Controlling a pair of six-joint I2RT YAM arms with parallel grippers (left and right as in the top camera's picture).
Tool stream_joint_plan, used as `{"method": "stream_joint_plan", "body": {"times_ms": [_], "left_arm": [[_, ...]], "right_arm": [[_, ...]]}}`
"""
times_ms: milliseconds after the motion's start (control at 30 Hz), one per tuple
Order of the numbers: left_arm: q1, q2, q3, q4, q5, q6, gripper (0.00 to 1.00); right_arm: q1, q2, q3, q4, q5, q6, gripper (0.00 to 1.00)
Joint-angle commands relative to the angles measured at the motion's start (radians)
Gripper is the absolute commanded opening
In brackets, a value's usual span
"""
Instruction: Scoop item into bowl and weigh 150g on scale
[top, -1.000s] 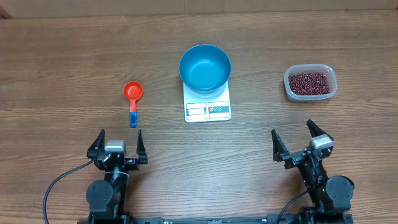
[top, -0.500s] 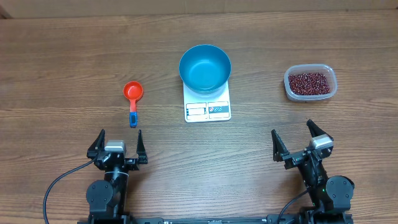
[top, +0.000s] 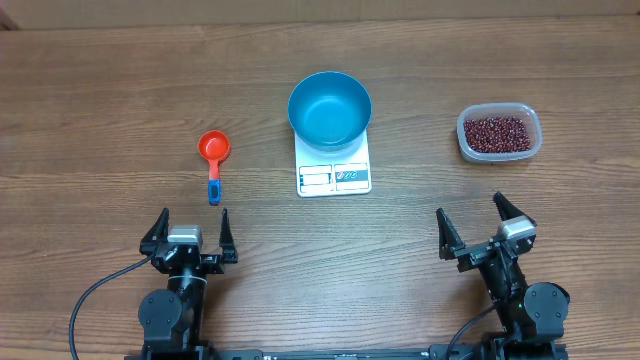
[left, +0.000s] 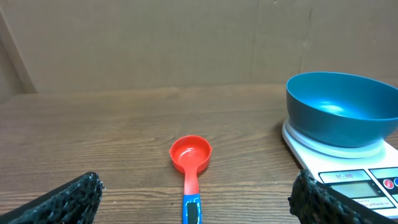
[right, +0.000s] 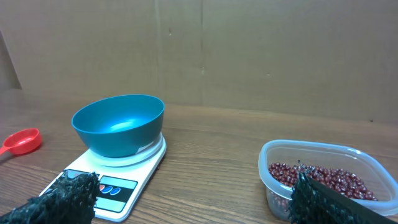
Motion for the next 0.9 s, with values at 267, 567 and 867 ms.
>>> {"method": "stream_joint_plan", "body": {"times_ms": [267, 567, 867], "left_arm": [[0.006, -0.009, -0.004, -0.002, -0.004, -0.047, 1.0], [0.006, -0.009, -0.004, -0.002, -0.023, -0.043, 1.0], [0.006, -0.009, -0.004, -0.002, -0.023, -0.043, 1.0]], "right_arm": [[-0.003, -0.011, -0.011, 0.003, 0.006, 0.002, 1.0], [-0.003, -0.011, -0.011, 0.003, 0.006, 0.002, 1.0], [-0.003, -0.011, -0.011, 0.003, 0.006, 0.002, 1.0]]}}
